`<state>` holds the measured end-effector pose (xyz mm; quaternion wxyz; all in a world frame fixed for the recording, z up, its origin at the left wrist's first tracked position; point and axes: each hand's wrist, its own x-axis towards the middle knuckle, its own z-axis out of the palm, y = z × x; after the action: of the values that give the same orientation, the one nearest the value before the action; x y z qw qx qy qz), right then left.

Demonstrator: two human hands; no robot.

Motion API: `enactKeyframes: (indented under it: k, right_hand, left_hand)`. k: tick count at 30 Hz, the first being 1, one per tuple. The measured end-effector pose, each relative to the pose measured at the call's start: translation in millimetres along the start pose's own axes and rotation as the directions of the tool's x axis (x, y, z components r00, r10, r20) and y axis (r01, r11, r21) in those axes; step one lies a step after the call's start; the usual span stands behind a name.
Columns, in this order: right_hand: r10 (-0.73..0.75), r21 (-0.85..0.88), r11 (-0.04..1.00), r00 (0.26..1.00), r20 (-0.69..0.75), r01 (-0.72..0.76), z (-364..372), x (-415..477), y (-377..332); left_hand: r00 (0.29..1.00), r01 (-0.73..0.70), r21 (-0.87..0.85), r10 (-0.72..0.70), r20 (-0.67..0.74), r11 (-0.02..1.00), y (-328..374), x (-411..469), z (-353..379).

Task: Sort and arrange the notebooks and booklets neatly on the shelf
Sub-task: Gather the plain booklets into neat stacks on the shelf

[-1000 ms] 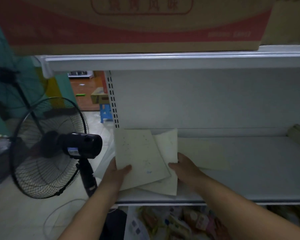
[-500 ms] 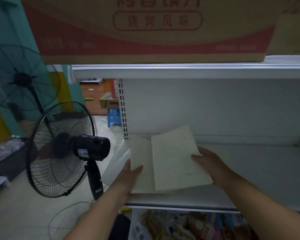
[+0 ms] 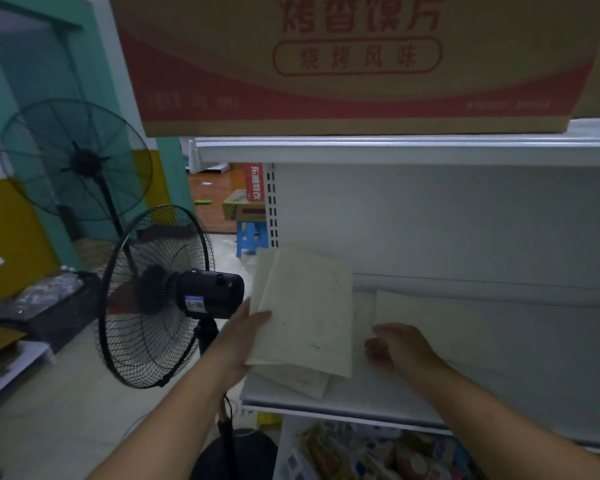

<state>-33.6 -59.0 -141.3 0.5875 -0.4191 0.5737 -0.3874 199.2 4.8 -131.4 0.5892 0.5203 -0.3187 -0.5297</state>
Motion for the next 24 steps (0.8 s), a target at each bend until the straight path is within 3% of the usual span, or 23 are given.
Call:
enactKeyframes:
  k: [2,7,12,15,18,22,24]
  right_hand:
    - [0.115,0.085,0.989,0.992,0.052,-0.120,13,-5,7]
    - [0.206,0.250,0.941,0.972,0.109,-0.227,32,-15,13]
    - [0.217,0.205,0.950,0.971,0.100,-0.234,50,-11,14]
    - [0.153,0.008,0.988,0.987,0.047,-0.154,47,-16,10]
    - [-0.056,-0.184,0.982,0.996,-0.065,0.043,17,-26,1]
    - [-0.244,-0.157,0.966,0.921,-0.304,0.204,-71,-52,-30]
    - [-0.204,0.050,0.971,0.922,-0.330,0.233,-121,-64,-38]
  left_hand:
    - [0.997,-0.048,0.018,0.049,-0.053,0.999,5,-2,-21]
    - [0.996,-0.032,0.043,0.036,-0.082,0.999,-5,-4,-40]
    - [0.999,-0.022,0.057,0.024,-0.036,0.998,-7,-8,-38]
    - [1.000,-0.005,0.013,0.004,0.027,1.000,-6,-10,-36]
    - [0.993,0.031,-0.028,-0.027,0.115,0.999,-7,-9,-28]
    - [0.990,0.036,-0.038,-0.030,0.140,0.999,-11,-4,-9]
    - [0.994,0.006,-0.040,-0.001,0.109,0.999,-17,-4,11]
